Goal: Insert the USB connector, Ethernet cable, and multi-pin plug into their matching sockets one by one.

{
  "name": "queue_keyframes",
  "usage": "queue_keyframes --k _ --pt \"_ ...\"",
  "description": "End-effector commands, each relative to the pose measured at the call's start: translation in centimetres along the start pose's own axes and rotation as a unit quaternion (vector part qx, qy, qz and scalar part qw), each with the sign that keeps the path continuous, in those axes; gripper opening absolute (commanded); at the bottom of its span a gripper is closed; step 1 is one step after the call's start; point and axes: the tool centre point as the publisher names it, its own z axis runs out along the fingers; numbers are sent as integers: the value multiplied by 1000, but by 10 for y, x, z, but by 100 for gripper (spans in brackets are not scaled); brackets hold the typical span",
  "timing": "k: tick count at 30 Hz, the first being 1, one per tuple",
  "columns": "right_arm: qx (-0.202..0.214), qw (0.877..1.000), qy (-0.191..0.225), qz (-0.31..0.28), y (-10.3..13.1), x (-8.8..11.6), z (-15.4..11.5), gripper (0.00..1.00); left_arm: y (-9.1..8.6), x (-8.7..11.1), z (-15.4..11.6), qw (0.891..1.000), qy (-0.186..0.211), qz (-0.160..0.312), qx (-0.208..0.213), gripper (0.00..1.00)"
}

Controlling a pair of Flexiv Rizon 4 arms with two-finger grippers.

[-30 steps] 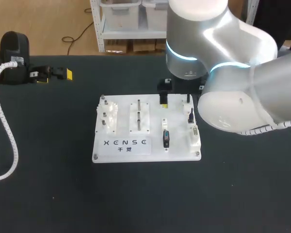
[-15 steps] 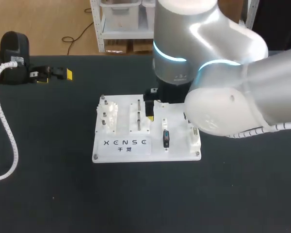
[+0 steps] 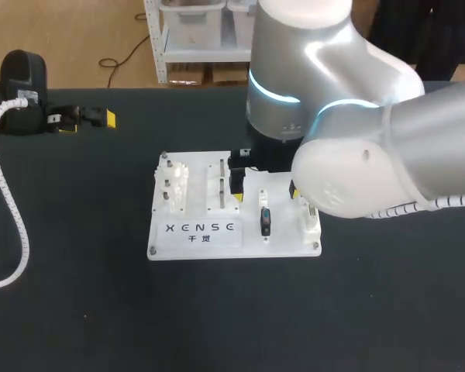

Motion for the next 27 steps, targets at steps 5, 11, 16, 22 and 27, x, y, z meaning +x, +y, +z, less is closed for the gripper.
queue_keyframes --k 5,11,16,22,27 --pt "-1 1000 -3 1 -1 2 -1 100 0 0 0 1000 0 0 0 100" --pt "5 1000 -3 0 0 4 1 100 0 0 0 1000 0 0 0 100" --pt "8 1000 0 -2 0 11 7 100 0 0 0 1000 0 0 0 100" --pt "14 1000 5 10 -1 14 17 100 0 0 0 1000 0 0 0 100" --pt "12 1000 10 23 -2 15 21 87 0 0 0 1000 0 0 0 100"
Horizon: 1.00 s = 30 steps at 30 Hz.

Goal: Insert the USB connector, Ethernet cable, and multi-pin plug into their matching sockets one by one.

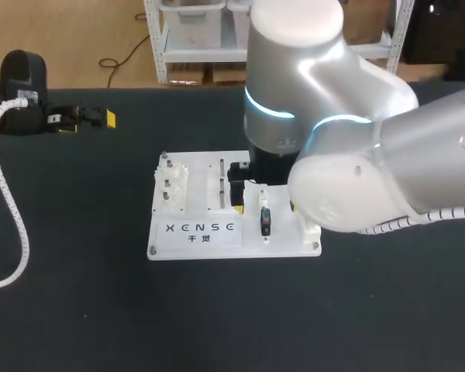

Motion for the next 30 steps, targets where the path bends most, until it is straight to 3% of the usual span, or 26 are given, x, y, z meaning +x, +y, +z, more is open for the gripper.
queue_keyframes --k 1,3,17,20,30 --pt "-1 1000 2 3 -1 1 4 75 0 0 0 1000 0 0 0 100" --pt "-1 1000 6 5 -1 3 6 49 0 0 0 1000 0 0 0 100" --pt "3 1000 16 7 1 10 14 18 0 0 0 1000 0 0 0 100" --pt "3 1000 16 6 1 10 14 0 0 0 0 1000 0 0 0 100" --pt "-4 1000 -1 -6 1 11 -3 0 0 0 0 1000 0 0 0 100"
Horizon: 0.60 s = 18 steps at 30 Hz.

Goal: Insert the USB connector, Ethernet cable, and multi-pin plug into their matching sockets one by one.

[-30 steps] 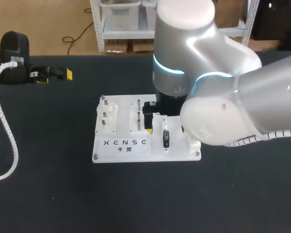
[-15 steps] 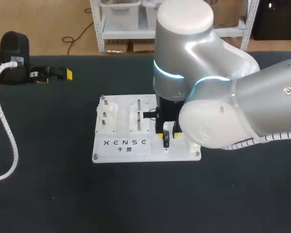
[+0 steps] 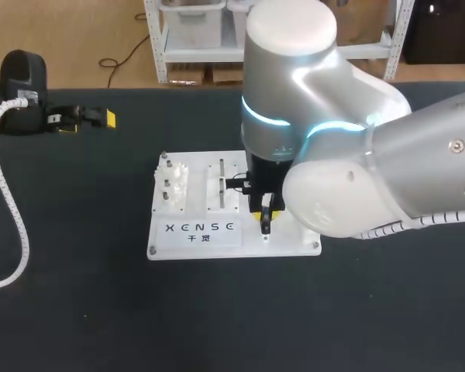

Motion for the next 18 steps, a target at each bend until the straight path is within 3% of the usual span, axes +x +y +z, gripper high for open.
queue_keyframes --k 1,9,18 --pt "-4 1000 -12 0 -5 5 -16 0 0 0 0 1000 0 0 0 100" --pt "-12 999 -30 4 -20 10 -43 0 0 0 0 1000 0 0 0 100" --pt "-10 998 -55 26 -51 17 -68 0 0 0 0 1000 0 0 0 100"
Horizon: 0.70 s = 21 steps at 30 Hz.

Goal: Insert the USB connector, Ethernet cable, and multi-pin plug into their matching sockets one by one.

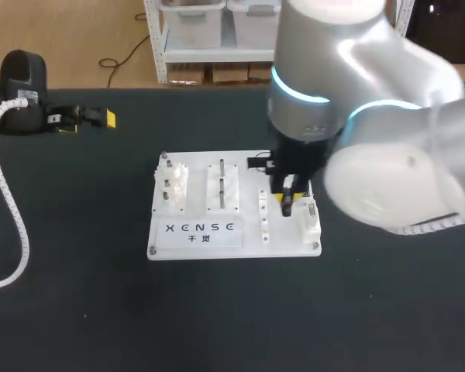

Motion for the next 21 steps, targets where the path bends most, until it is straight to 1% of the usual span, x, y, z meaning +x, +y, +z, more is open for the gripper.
queue_keyframes --k 1,5,9,21 --pt "-5 1000 -29 7 -21 10 -14 0 0 0 0 1000 0 0 0 100" --pt "7 999 -38 13 -32 9 -16 0 0 0 0 1000 0 0 0 100" --pt "17 999 -40 17 -39 8 -11 0 0 0 0 1000 0 0 0 100" --pt "24 999 -40 14 -39 5 -1 0 0 0 0 1000 0 0 0 100"
